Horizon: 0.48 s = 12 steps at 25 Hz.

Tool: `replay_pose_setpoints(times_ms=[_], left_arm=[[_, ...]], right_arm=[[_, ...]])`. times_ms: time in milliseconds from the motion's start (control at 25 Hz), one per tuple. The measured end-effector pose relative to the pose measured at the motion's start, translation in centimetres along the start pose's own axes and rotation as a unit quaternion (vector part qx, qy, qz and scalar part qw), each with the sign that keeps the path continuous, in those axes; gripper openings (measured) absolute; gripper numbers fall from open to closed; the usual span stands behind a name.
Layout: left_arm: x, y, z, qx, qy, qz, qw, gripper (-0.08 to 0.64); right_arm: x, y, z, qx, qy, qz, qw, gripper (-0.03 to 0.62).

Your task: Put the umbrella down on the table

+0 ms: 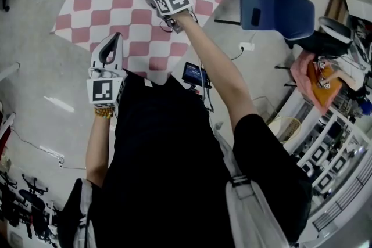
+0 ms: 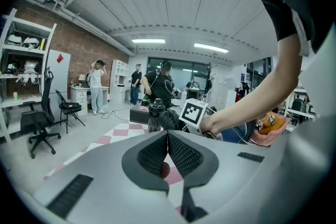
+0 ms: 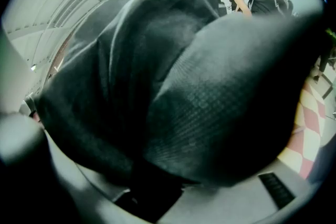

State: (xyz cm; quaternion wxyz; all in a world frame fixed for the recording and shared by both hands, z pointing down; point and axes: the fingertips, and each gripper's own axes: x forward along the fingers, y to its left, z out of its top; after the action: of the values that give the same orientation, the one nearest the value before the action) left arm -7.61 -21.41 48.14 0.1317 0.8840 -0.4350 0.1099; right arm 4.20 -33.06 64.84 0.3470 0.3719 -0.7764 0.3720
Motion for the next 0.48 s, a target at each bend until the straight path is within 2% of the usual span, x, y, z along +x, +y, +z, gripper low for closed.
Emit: replay_pose_setpoints(times_ms=[120, 280, 480], left_arm=[[0.1, 1.8, -0.1, -0.005, -0.002, 0.007, 1.0, 0.014], [0.7, 3.4, -0.8, -0.01, 0.007, 0.014, 0.9998, 0.014], [0.8, 4.0, 0.5, -0.028, 0.001, 0.016, 0.9995, 0.015]], right_arm=[[1.9, -0.3, 0.2, 0.012, 0.016, -0.009, 1.0, 0.187], [4.2, -1.3, -0.3, 0.005, 0.049, -0.028, 0.998, 0.189], [4.6, -1.3, -0.3, 0.007, 0.071, -0.029, 0.997, 0.192]])
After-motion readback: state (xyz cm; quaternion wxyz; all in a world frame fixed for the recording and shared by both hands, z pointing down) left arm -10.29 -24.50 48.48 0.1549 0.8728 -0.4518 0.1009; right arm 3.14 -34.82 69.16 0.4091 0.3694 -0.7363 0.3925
